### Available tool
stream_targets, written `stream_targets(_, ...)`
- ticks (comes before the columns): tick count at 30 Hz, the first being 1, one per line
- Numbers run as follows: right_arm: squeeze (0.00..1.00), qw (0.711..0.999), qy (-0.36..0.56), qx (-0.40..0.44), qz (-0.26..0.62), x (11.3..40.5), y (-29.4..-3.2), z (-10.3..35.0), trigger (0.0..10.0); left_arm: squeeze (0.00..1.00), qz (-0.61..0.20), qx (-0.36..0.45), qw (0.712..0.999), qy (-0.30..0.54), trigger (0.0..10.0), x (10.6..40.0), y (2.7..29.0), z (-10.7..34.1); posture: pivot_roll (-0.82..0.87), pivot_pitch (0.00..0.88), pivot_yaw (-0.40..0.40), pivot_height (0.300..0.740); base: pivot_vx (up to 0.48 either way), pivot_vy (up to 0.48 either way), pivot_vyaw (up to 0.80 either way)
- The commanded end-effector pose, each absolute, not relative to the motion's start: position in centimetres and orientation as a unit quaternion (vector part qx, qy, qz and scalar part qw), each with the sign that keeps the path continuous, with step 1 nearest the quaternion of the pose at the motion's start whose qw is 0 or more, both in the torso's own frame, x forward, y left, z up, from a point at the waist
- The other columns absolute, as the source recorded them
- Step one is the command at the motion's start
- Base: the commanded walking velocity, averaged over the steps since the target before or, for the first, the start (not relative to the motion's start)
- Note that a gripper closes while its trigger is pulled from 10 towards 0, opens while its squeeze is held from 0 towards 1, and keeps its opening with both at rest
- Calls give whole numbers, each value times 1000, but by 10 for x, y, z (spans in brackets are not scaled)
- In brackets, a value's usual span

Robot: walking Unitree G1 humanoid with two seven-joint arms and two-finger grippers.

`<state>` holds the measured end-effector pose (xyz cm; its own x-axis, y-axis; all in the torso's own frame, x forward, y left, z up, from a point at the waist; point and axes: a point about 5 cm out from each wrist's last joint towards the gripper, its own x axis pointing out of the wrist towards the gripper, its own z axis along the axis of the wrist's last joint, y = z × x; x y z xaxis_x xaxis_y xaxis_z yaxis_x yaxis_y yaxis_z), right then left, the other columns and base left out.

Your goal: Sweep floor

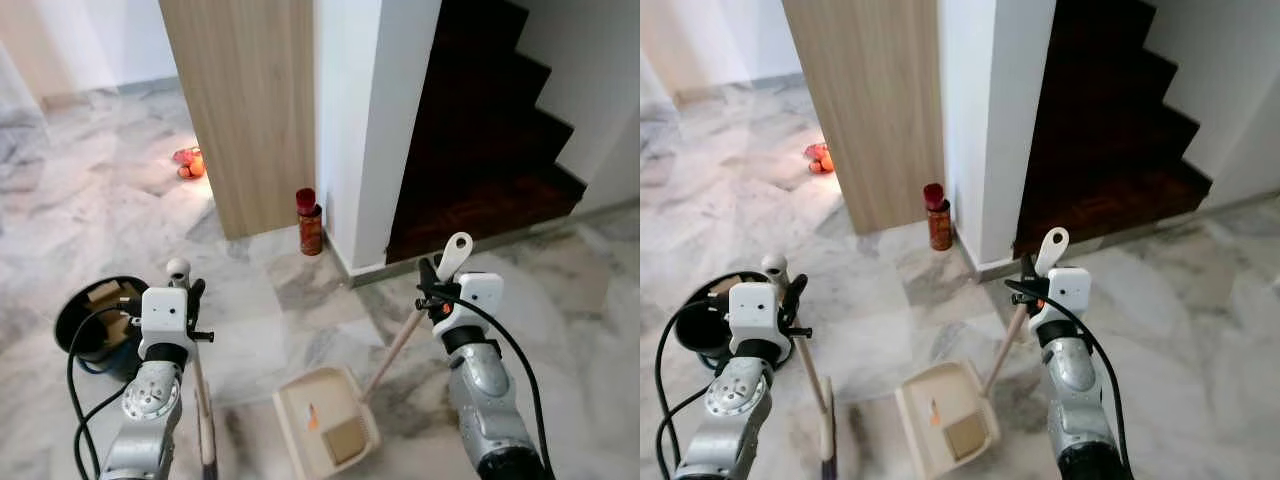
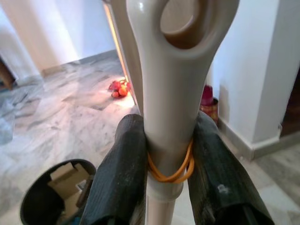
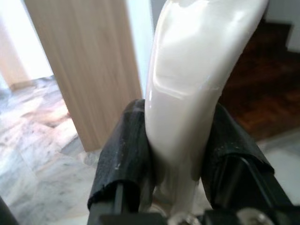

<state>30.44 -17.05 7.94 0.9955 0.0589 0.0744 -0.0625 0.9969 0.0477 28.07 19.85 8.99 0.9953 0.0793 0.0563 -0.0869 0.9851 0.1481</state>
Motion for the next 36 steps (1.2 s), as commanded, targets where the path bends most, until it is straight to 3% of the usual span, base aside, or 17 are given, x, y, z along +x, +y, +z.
stream_targets(1, 0, 998, -57, 20, 28, 308, -174, 89, 10000, 0, 38, 78, 995, -42, 10000, 283, 198, 98, 141, 0, 29, 740, 0, 322, 0)
stream_targets(26, 0, 998, -53, 20, 41, 308, -169, 88, 10000, 0, 37, 79, 995, -41, 10000, 283, 198, 98, 146, 0, 32, 740, 0, 323, 0)
stream_targets(36, 0, 997, -52, 21, 45, 308, -167, 87, 10000, 0, 37, 80, 995, -41, 10000, 283, 198, 99, 148, 0, 32, 740, 0, 321, 699)
